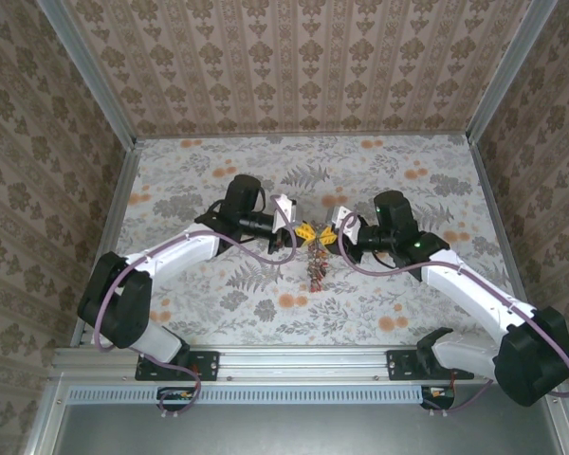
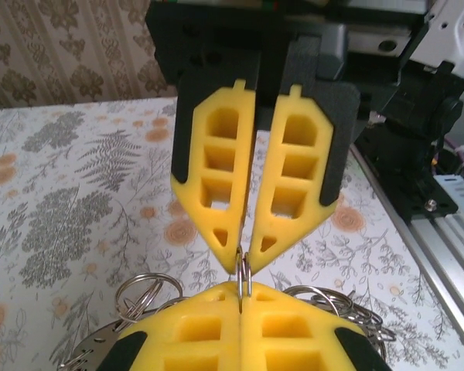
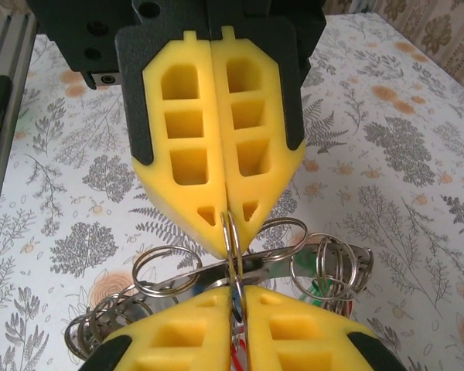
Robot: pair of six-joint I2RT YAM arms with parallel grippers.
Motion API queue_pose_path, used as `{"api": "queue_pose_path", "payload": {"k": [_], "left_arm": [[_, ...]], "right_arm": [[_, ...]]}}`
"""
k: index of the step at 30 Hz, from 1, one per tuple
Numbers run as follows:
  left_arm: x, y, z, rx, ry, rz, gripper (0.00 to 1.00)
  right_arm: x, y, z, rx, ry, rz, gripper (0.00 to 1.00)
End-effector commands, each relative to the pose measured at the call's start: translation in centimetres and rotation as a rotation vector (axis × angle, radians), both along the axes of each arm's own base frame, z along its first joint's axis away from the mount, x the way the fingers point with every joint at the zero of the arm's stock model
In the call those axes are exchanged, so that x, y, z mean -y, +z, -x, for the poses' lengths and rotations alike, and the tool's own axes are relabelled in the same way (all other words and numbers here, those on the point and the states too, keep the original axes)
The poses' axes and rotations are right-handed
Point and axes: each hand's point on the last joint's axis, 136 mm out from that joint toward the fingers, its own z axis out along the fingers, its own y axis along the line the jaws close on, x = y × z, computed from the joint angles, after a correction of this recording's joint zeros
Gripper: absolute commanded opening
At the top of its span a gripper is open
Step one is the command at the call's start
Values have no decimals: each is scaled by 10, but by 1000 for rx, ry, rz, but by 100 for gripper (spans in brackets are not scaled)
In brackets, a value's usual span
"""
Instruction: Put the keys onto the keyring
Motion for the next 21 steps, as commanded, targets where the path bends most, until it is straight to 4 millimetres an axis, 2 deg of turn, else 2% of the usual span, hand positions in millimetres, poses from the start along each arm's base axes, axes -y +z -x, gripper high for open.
{"api": "queue_pose_path", "payload": {"k": [1,7,16,21], "left_arm": [[0,35,12,45,-77,113,0],[-1,33,12,41,-70,103,0],[0,32,11,45,-68,94,0],[-1,31,10,52,-57,82,0]], "right_arm": [[-4,13,2,15,28,-65,14],[-7,24,3,41,39,-97,20],[-8,31,1,58,44,-111,23],[-2,32,3,87,24,-80,30]]}}
